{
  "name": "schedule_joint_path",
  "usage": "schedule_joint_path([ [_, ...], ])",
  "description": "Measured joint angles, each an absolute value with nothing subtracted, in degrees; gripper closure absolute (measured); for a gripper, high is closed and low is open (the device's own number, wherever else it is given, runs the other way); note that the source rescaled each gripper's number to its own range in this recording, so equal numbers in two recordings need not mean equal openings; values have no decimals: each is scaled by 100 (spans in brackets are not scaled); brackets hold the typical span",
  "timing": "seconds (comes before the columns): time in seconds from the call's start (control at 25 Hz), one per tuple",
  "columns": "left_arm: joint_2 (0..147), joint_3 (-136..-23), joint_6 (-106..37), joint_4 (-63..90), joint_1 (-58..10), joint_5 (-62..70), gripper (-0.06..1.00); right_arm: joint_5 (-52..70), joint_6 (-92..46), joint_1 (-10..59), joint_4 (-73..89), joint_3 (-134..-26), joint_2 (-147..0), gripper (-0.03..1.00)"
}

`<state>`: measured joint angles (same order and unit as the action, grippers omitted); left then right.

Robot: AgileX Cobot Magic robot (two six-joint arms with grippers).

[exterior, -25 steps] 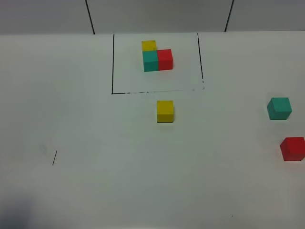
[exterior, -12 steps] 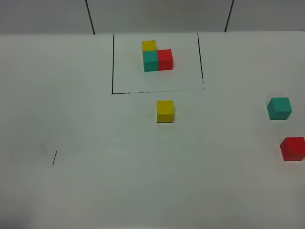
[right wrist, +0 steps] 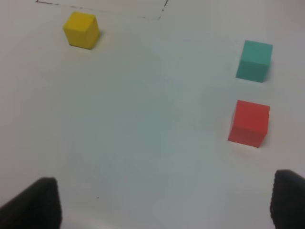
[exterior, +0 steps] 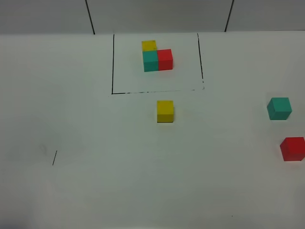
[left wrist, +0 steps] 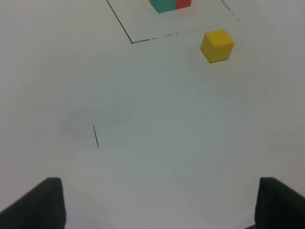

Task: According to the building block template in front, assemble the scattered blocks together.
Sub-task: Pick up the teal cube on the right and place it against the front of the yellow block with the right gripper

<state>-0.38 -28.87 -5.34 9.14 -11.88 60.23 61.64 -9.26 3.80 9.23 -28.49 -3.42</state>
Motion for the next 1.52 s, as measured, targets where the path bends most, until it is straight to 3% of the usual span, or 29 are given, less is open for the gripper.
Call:
schedule_joint_path([
  [0.24, -38, -2887, -534, 914, -1154, 6023, 10, 6164, -922, 380, 923, -2849, -342, 16],
  [0.72, -38, -2887, -534, 914, -439, 6023, 10, 6152, -908, 380, 923, -2849, -342, 16],
  [1.52, -38, -2887, -534, 914, -387, 6023, 10, 6147, -903, 380, 923, -2890, -342, 16],
])
